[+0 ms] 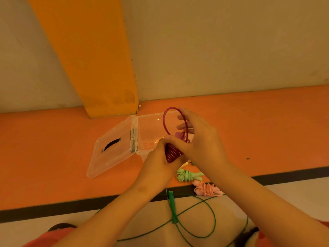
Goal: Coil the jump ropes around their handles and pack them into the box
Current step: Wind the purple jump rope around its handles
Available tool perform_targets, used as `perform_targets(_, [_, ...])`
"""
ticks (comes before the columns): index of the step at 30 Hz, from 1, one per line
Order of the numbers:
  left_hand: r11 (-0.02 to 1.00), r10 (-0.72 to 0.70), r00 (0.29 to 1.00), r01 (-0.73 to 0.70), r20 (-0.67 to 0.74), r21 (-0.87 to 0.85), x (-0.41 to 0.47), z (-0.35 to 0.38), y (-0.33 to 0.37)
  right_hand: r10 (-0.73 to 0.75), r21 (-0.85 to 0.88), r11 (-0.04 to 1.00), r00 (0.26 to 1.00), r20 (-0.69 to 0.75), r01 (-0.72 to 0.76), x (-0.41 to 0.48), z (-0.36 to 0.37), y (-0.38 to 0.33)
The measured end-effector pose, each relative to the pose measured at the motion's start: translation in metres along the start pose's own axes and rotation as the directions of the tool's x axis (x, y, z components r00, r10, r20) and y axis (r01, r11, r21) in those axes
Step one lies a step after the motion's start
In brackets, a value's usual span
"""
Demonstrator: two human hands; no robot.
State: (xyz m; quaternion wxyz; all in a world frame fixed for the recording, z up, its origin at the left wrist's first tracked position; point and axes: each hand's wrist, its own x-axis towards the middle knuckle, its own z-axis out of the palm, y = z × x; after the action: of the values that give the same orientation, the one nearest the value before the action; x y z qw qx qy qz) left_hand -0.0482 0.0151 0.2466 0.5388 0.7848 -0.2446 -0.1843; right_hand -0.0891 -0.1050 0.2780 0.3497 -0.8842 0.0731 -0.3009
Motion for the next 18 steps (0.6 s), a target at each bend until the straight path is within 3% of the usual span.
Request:
perform_targets(4, [0.998,0.013,1.000,-0.012,-0.020,0.058,-0.002,0.000,0.001,0.058,0.153,0.987,0.998,-0.028,-0.054,0.001,0.002,-0.001])
perform_targets(8, [1.000,-0.007,0.999,0.007,-0.043,-0.002,0.002,-0.002,0.000,0.090,0.235,0.969,0.994,-0.066,-0.072,0.003,-0.003,0.006])
perform_targets(11, [0.999,-0.022,0.994,0.018,-0.106,-0.037,0.005,-0.005,-0.001,0.040,0.200,0.980,0.995,-0.087,-0.022,0.005,-0.006,0.013])
perform_targets(18, [0.997,-0.018,0.978,0.000,-0.210,-0.083,0.008,-0.012,0.003,-0.036,-0.063,0.997,0.999,-0.028,0.034,0.006,-0.011,0.020])
